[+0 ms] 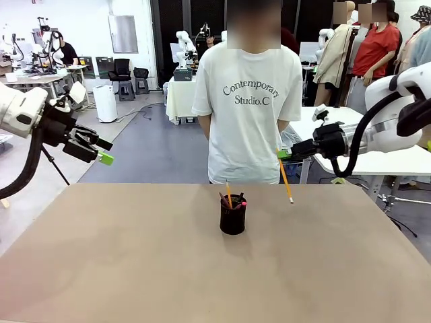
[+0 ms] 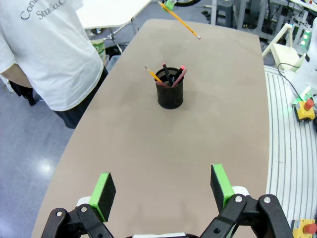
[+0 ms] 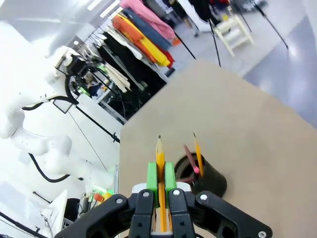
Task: Place the pens into the pen holder.
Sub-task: Pick up a writing instrument from the table and place it into the Pen holder.
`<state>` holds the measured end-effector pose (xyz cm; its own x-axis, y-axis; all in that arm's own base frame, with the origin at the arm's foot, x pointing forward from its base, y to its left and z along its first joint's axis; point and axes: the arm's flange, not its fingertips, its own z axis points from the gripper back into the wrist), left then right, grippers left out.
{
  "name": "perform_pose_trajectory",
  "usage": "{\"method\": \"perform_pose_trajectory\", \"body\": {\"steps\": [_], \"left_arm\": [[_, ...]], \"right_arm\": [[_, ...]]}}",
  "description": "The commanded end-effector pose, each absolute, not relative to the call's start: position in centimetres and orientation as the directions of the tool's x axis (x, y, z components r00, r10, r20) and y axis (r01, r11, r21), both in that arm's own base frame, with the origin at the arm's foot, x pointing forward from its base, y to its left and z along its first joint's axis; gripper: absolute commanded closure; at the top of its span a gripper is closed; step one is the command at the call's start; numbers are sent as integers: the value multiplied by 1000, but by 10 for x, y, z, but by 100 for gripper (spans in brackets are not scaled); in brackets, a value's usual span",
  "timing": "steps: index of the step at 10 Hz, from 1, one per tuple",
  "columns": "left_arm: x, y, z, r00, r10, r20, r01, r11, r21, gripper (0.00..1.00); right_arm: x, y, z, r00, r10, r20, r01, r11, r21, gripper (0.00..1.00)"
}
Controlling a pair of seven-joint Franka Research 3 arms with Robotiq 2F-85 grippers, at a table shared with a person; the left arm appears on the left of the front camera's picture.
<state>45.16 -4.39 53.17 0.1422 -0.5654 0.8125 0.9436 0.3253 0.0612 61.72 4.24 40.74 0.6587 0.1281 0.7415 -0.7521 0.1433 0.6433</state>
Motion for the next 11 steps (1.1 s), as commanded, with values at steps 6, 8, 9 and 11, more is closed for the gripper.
{"method": "perform_pose_trajectory", "body": {"steps": [6,8,9,11], "left_arm": [[451,-42,532,144,-563,814,942,329,62,0],[451,-42,532,144,-563,814,942,329,62,0],[451,-42,532,144,-563,814,942,329,62,0],[451,-42,532,144,-563,814,942,329,62,0]], "right_arm": [[627,92,406,535,-50,844,-843,35,536,100],[627,111,399,522,-53,851,-853,-9,522,100],[626,122,395,500,-65,864,-866,-4,501,100],[622,133,394,473,-90,877,-881,-17,473,100]]}}
